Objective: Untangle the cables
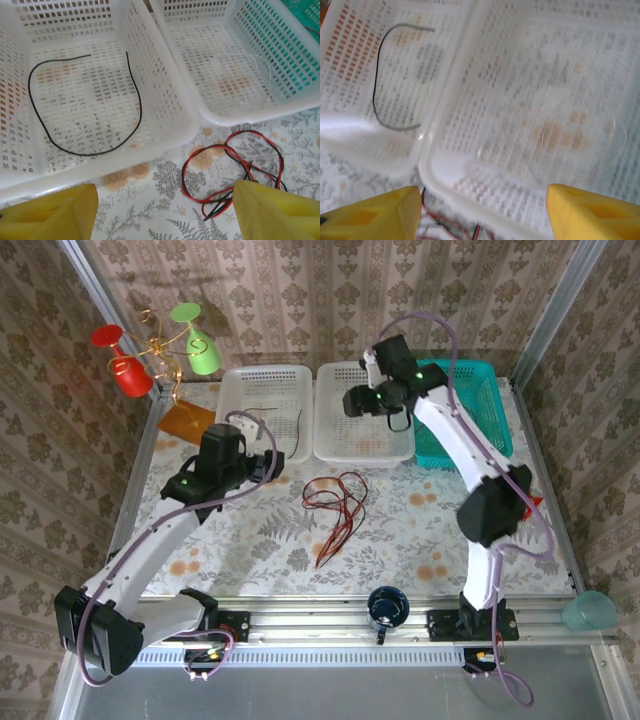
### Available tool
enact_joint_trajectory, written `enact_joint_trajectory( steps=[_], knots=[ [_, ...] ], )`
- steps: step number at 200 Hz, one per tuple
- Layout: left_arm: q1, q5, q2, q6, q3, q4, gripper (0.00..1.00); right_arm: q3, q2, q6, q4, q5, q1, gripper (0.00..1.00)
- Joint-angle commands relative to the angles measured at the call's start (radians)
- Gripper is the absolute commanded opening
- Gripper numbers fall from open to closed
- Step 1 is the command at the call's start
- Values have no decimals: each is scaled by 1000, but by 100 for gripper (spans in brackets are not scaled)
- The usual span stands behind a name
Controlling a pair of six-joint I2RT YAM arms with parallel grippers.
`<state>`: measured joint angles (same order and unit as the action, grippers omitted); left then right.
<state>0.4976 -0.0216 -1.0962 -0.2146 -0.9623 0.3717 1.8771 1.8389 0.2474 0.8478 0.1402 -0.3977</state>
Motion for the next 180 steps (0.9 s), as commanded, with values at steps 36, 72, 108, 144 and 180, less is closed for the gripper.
enact_joint_trajectory(
  steps=[36, 72, 108, 144, 180],
  knots=[
    [65, -7, 103, -69, 166, -37, 72, -735, -304, 83, -430, -23, -153, 68],
    [83, -29, 156, -85, 281, -103, 72, -951, -335, 2, -729, 3, -220, 68],
    [97, -16, 194, -103, 328, -98, 72, -964, -239, -14, -820, -19, -230, 67],
    [103, -7, 223, -122, 353, -96, 72, -936, -136, -19, -880, -13, -245, 56],
    [108, 2, 229, -125, 343, -83, 72, -891, -79, -31, -876, -12, -266, 35]
  ],
)
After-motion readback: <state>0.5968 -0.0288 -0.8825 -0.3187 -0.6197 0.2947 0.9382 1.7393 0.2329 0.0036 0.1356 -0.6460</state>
